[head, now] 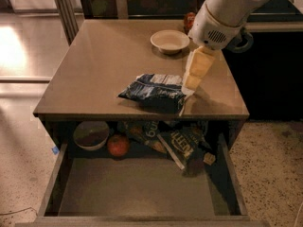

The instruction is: Place blue chip bag into top drawer

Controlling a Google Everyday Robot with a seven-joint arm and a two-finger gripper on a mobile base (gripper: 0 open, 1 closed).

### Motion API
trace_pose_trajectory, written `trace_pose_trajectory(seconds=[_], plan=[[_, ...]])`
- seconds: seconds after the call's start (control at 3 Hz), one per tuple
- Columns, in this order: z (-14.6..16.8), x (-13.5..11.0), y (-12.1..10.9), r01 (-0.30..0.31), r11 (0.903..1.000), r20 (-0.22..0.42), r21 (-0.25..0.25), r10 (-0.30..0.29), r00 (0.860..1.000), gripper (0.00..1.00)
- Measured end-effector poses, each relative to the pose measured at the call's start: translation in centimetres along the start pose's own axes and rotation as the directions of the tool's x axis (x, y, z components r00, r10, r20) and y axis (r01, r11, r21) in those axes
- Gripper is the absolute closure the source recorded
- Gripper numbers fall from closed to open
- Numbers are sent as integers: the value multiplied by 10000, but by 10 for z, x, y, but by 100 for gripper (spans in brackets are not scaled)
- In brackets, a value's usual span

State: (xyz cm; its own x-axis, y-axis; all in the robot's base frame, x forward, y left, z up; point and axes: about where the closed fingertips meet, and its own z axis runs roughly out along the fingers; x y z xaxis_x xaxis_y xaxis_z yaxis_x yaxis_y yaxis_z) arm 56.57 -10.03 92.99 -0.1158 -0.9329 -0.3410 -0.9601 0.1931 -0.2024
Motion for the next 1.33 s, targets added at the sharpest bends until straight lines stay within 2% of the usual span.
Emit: trace_pose_trajectory(seconds=[0.67, 1.0, 1.33], plan=[[38, -5, 13, 130, 9968, -204, -787, -146, 9997, 0], [38, -5, 13, 130, 9968, -204, -788, -147, 9997, 0], [63, -9, 9, 161, 9921, 13, -1243, -160, 9999, 0]])
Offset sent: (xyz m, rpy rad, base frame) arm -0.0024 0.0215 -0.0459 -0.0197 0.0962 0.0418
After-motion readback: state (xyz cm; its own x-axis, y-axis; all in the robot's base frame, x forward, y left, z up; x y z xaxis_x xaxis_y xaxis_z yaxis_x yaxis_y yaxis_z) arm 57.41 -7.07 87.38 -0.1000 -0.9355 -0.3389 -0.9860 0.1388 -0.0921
